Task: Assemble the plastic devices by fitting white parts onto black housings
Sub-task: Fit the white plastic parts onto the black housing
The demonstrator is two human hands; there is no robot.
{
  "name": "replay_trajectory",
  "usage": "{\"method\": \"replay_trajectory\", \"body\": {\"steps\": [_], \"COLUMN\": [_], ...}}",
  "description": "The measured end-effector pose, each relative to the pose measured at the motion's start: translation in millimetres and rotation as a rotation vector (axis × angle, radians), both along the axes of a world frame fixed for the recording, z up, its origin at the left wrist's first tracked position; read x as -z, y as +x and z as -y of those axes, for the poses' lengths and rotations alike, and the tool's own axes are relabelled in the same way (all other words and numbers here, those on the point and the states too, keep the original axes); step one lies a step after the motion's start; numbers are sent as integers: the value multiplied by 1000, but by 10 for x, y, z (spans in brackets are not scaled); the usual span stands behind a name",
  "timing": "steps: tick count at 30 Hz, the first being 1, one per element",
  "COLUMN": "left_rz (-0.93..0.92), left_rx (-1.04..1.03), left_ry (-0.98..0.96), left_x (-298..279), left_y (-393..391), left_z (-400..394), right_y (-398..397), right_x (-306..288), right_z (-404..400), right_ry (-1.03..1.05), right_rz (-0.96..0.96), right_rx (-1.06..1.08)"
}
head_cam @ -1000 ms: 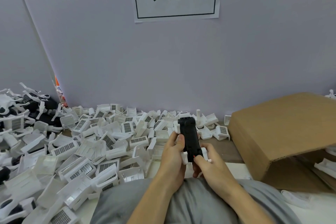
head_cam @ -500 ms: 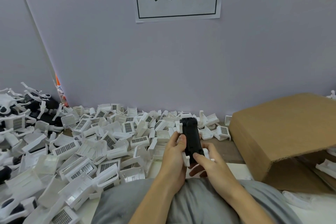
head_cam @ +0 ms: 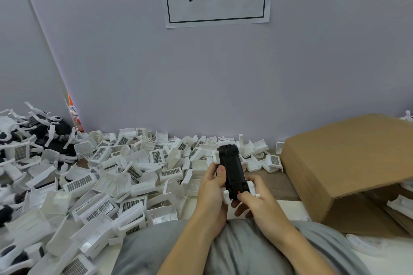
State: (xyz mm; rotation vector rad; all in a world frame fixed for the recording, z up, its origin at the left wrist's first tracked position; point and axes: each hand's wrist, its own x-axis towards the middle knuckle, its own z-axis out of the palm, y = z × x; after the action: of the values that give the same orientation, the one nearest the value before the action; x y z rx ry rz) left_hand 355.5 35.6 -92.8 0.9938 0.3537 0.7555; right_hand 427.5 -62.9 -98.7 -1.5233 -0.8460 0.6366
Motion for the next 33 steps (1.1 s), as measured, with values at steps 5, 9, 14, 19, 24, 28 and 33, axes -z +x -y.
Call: {"method": "replay_trajectory", "body": {"steps": [5,9,14,19,24,28,33], "left_rz": [-21,-13,-7,-29,-18,-9,-32], "left_rx": [9,17,-1,-19,-14,-22,-26], "left_ry": [44,50,24,11,13,5,17], "left_x": [4,3,-2,-12,-21,-34,-21], "left_y": [4,-7,5,10,2,-13,-1], "left_z": [13,14,15,17,31,35,31], "right_y": [-10,-22,-41,-27,-6,-10,-8], "right_x": [-8,-24,-33,-24,-9,-13,-17], "right_z": [6,11,15,3,7,4,6], "right_ry": [-14,-11,23,20,7,-1,-21], "right_rz": [22,37,-4,-12,-4,-3,15], "right_rx": [14,22,25,12,-4,-7,12]}}
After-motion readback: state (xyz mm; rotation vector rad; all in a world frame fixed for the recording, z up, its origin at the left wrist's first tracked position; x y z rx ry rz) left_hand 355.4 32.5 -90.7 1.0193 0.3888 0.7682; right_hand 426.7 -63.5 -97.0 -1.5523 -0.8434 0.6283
